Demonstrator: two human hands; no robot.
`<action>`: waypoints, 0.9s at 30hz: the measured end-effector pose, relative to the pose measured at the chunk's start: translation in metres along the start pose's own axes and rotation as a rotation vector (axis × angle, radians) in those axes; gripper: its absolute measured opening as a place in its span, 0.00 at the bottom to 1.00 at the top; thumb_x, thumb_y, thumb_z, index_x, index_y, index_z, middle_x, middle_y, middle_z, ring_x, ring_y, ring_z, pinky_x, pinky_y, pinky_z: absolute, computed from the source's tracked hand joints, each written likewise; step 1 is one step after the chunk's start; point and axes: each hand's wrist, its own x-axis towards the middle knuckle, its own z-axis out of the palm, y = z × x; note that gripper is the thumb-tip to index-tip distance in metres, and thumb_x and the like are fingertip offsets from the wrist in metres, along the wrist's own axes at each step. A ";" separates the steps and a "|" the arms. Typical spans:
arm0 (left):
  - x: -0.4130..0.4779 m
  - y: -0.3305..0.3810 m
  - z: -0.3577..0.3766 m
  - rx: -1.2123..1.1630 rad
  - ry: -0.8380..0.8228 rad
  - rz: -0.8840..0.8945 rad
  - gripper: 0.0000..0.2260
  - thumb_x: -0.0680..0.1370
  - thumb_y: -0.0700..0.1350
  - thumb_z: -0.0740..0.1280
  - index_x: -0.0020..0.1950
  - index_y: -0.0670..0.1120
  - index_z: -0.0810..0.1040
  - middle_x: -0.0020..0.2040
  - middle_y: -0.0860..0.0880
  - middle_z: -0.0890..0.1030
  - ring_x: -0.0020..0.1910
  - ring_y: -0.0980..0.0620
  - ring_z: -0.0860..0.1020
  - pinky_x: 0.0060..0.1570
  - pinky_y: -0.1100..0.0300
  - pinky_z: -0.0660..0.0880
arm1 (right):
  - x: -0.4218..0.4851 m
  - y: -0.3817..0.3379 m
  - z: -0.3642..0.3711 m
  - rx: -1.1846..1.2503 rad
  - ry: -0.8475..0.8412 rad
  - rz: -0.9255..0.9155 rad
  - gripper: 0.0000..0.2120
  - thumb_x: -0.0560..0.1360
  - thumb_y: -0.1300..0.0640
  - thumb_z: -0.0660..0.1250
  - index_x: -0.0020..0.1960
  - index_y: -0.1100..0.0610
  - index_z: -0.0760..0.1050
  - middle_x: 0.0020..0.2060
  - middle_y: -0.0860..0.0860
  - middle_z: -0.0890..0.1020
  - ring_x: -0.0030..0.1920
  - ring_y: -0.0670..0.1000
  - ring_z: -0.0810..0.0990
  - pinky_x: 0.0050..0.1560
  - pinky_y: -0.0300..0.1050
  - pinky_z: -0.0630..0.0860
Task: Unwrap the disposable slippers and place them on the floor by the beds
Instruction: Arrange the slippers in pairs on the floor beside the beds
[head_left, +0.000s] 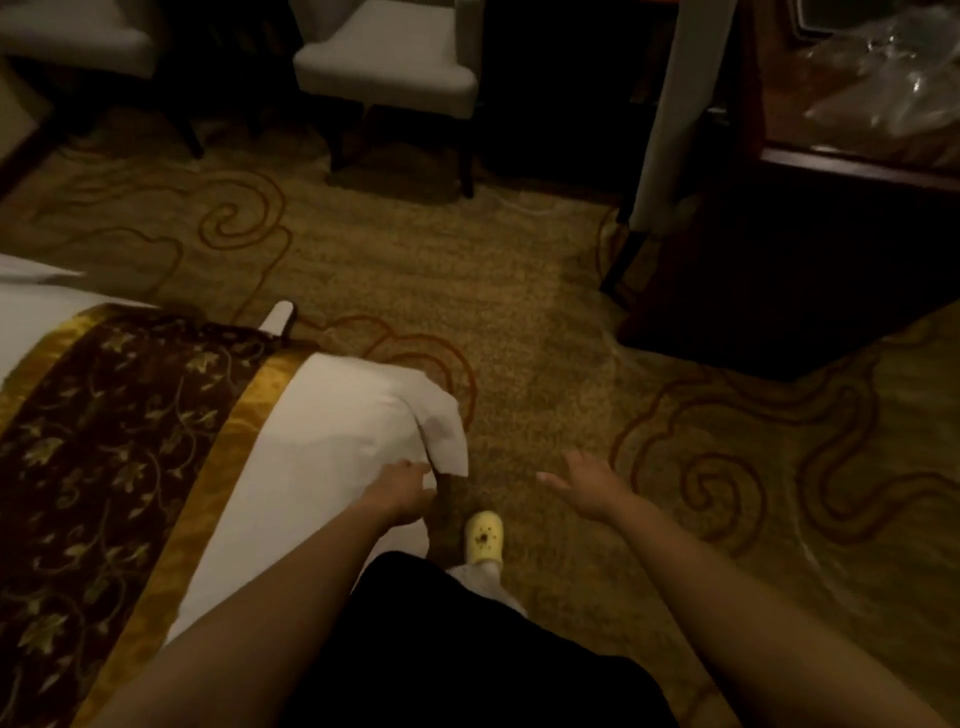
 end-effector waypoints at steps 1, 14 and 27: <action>0.013 0.004 -0.017 -0.001 0.001 -0.001 0.24 0.80 0.51 0.57 0.74 0.45 0.60 0.74 0.41 0.64 0.72 0.42 0.63 0.71 0.51 0.62 | 0.016 -0.004 -0.022 -0.020 0.014 -0.006 0.34 0.75 0.36 0.55 0.70 0.59 0.61 0.70 0.61 0.67 0.69 0.61 0.65 0.69 0.53 0.63; 0.175 0.045 -0.202 -0.167 0.114 -0.115 0.22 0.79 0.50 0.58 0.72 0.42 0.65 0.71 0.40 0.68 0.70 0.41 0.66 0.69 0.50 0.66 | 0.218 -0.053 -0.255 -0.071 0.045 -0.064 0.36 0.75 0.37 0.56 0.74 0.58 0.54 0.74 0.59 0.59 0.73 0.61 0.59 0.70 0.55 0.62; 0.259 0.043 -0.302 -0.673 0.213 -0.411 0.21 0.78 0.48 0.61 0.71 0.43 0.68 0.72 0.42 0.69 0.70 0.41 0.67 0.68 0.51 0.67 | 0.395 -0.158 -0.390 -0.478 -0.173 -0.333 0.38 0.75 0.38 0.58 0.74 0.61 0.54 0.74 0.60 0.60 0.73 0.60 0.60 0.71 0.54 0.61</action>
